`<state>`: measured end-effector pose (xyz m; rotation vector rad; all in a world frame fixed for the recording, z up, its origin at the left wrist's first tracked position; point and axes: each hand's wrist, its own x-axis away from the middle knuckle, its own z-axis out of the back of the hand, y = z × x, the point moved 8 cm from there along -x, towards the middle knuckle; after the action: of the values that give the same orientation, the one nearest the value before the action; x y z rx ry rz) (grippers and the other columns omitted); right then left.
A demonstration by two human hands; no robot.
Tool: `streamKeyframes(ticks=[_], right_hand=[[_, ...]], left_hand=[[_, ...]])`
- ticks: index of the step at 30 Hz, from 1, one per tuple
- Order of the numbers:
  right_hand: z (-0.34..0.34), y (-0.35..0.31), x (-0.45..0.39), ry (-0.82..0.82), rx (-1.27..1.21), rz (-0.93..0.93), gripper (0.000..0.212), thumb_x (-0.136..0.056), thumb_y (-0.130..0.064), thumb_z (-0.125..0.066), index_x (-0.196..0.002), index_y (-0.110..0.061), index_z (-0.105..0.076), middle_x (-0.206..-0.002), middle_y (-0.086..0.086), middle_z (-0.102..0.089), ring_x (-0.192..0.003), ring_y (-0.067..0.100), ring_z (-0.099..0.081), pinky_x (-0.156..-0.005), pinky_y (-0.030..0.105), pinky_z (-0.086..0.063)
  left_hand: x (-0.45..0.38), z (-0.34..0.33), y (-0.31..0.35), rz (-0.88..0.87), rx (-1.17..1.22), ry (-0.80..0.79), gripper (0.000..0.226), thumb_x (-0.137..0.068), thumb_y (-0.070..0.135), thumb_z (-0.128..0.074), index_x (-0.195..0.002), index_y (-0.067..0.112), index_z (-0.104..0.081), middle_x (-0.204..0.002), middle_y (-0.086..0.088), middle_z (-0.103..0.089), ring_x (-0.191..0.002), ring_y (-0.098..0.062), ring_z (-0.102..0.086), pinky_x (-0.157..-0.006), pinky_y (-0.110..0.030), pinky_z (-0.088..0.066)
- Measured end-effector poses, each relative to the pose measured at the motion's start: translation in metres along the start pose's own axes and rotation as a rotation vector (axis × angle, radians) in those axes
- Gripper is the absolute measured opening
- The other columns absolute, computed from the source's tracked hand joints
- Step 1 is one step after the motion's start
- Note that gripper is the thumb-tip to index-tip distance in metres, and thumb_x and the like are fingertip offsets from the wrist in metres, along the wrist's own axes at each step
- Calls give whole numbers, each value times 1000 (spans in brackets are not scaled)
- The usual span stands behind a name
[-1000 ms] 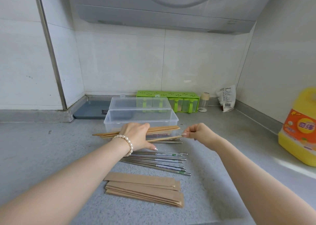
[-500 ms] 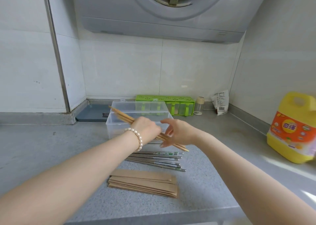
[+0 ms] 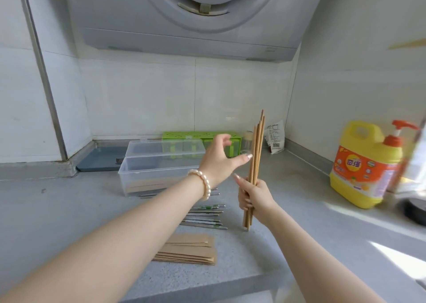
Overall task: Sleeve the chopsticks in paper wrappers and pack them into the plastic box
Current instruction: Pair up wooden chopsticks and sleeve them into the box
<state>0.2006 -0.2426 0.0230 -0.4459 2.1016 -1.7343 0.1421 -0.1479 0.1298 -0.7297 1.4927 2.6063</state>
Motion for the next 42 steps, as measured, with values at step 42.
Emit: streamKeyframes(ticks=[42], right_hand=[[-20,19,-3,-247,249,-79,47,-78,-16,-73,-49,-15,-36,-43,4,-32,-36,15,-27,-42,22,-27]], left_hand=[[-50,30,39,19,254,-141,4,-81,3,-66,-84,5,-66,-80,-11,-71,-80,-21,-70,-73,-26,-56]])
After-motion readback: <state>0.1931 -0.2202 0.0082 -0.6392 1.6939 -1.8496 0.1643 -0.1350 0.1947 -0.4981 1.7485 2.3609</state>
